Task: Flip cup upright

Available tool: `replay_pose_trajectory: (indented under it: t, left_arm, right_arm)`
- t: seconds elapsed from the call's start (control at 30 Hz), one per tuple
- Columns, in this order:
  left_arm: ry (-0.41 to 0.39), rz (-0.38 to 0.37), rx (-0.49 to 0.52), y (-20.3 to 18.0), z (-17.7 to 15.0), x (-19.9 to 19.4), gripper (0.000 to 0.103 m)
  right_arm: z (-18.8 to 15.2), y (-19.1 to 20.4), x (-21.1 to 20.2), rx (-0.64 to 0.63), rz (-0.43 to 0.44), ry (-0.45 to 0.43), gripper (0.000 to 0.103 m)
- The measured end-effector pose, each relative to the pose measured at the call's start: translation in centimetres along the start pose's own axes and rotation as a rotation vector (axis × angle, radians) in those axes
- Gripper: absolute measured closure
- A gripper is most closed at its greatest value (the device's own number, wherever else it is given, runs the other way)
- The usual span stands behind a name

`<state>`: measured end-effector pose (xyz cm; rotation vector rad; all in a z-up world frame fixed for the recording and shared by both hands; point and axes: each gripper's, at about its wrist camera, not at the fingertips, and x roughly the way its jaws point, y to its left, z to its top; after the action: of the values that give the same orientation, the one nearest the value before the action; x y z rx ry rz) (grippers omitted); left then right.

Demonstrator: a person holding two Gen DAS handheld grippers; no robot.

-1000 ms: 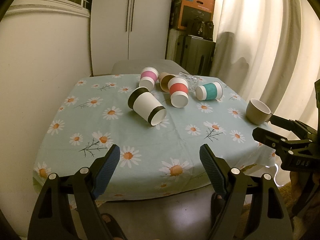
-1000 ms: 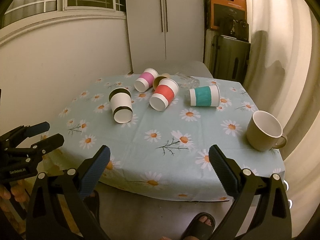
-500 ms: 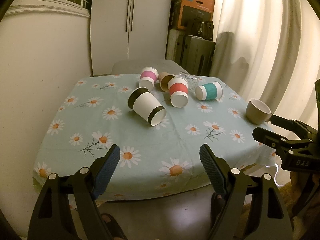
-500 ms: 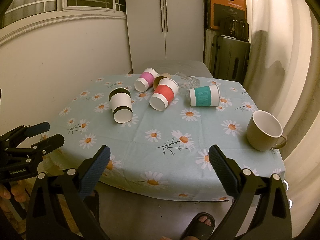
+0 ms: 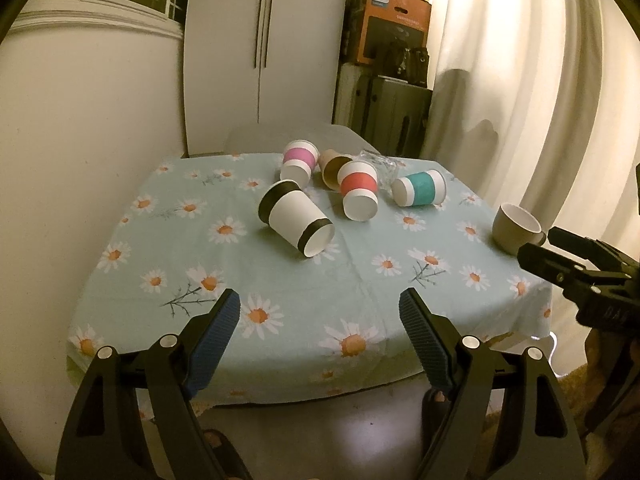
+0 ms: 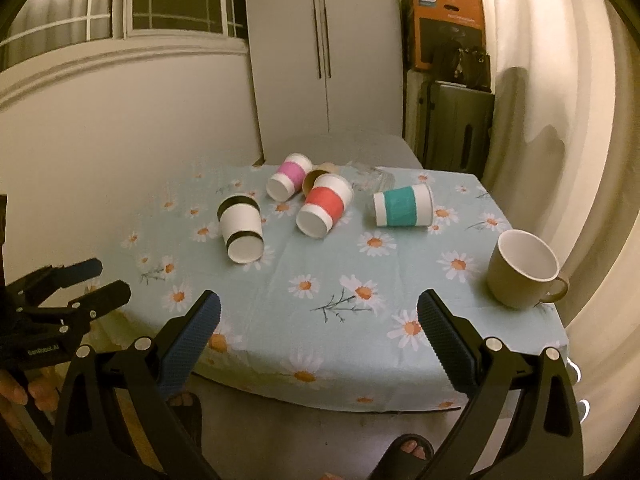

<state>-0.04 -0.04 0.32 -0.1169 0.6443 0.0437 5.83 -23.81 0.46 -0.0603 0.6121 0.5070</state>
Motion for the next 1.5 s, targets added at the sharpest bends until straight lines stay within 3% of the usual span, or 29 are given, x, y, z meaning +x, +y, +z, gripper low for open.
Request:
replay_pose_trajectory:
  t: [0.53, 0.83, 1.07, 1.2, 1.43, 1.5]
  left_arm:
    - [-0.005, 0.001, -0.006, 0.4, 0.2, 0.0, 0.023]
    - [0.048, 0.020, -0.010, 1.2, 3.1, 4.4, 0.023]
    - [0.100, 0.018, -0.023, 1.9, 5.7, 8.7, 0.023]
    - [0.139, 0.004, -0.046, 2.5, 6.7, 11.0, 0.023]
    - [0.207, 0.008, -0.082, 3.5, 6.8, 14.1, 0.023]
    - [0.229, -0.003, -0.094, 3.8, 6.6, 14.7, 0.023]
  right_arm:
    - [0.3, -0.2, 0.1, -0.005, -0.021, 0.001, 0.005]
    - [4.3, -0.6, 4.4, -0.037, -0.046, 0.037, 0.005]
    - [9.7, -1.8, 11.8, 0.035, 0.069, 0.161, 0.005]
    - [11.9, -2.8, 18.2, 0.157, 0.180, 0.315, 0.005]
    - [13.2, -3.9, 27.5, 0.300, 0.183, 0.508, 0.005]
    - [13.3, -3.8, 29.4, 0.290, 0.138, 0.535, 0.006]
